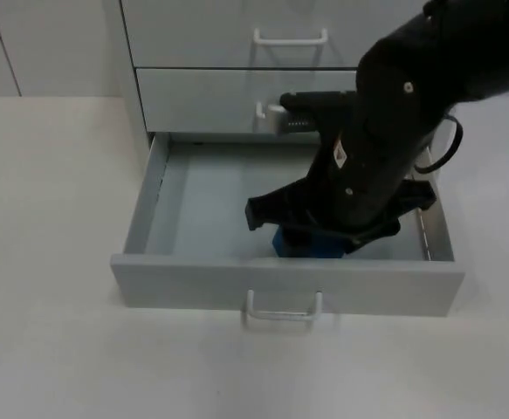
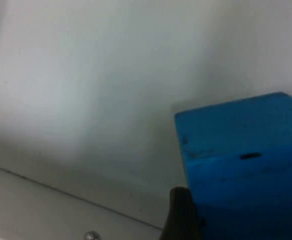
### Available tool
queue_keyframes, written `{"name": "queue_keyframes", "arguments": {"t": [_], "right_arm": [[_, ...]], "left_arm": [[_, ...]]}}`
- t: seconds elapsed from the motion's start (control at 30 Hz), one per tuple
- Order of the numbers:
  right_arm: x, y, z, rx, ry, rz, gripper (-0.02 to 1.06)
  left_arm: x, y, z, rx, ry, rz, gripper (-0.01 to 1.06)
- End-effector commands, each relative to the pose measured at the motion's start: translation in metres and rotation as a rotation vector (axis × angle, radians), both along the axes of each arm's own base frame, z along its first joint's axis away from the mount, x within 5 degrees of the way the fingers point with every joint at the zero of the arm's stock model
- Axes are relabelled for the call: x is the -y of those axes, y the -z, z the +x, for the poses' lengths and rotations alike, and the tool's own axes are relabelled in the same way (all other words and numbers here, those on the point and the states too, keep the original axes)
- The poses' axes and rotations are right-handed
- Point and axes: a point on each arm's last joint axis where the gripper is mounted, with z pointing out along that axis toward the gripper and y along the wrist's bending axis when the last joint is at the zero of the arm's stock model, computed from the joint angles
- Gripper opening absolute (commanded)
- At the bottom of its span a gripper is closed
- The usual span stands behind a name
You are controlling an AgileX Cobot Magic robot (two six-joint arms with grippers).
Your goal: Open the drawer with the left hand, place the block into the drawer with the right hand, then close the drawer with the left hand.
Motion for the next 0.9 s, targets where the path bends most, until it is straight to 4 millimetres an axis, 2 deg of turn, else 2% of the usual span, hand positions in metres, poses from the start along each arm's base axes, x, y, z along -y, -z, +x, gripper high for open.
{"name": "queue_keyframes", "arguments": {"t": [0.0,0.03,0.1,0.17,0.2,0.23,0.27,0.33,0.4,0.43,0.57,0.6,0.67,0.77,0.8,0.87], "right_arm": [[-0.003,-0.001,0.001,0.012,0.0,0.009,0.03],[-0.003,-0.001,0.001,0.012,0.0,0.009,0.03],[-0.003,0.0,0.001,0.008,0.0,0.003,0.14],[-0.003,0.0,0.001,0.007,0.004,0.005,0.3],[-0.003,0.0,0.001,0.007,0.004,0.005,0.3],[-0.003,0.0,0.001,0.007,0.004,0.005,0.38],[-0.003,0.0,0.001,0.01,0.003,0.008,0.55],[-0.003,-0.002,0.001,0.015,0.003,0.013,0.69],[-0.003,-0.004,0.001,0.019,0.003,0.016,0.7],[-0.004,-0.012,0.001,0.035,0.002,0.031,0.74],[-0.001,-0.043,-0.001,0.086,0.002,0.072,0.75],[-0.001,-0.043,-0.001,0.086,0.002,0.072,0.75],[0.001,-0.057,-0.003,0.099,-0.01,0.07,0.75],[0.01,-0.087,-0.012,0.112,-0.011,0.061,0.75],[0.01,-0.087,-0.012,0.112,-0.011,0.061,0.75],[0.021,-0.112,-0.021,0.121,-0.034,0.018,0.75]], "left_arm": [[0.002,0.0,-0.001,0.006,0.007,-0.021,1.02],[0.002,0.0,-0.001,0.006,0.007,-0.021,1.02],[0.002,0.0,-0.001,0.006,0.007,-0.021,1.02],[0.002,0.0,-0.001,0.006,0.007,-0.021,1.02],[0.002,0.0,-0.001,0.006,0.007,-0.021,1.02],[0.002,0.0,-0.001,0.006,0.007,-0.021,1.02],[0.002,0.0,-0.001,0.006,0.007,-0.021,1.02],[0.002,0.0,-0.001,0.006,0.007,-0.021,1.02],[0.002,0.0,-0.001,0.006,0.007,-0.021,1.02],[0.002,0.0,-0.001,0.006,0.007,-0.021,1.02],[0.002,0.0,-0.001,0.006,0.007,-0.021,1.02],[0.002,0.0,-0.001,0.006,0.007,-0.021,1.02],[0.002,0.0,-0.001,0.006,0.006,-0.022,1.02],[0.002,0.0,-0.001,0.006,0.006,-0.022,1.02],[0.002,0.0,-0.001,0.006,0.006,-0.022,1.02],[0.002,0.0,-0.001,0.006,0.006,-0.022,1.02]]}}
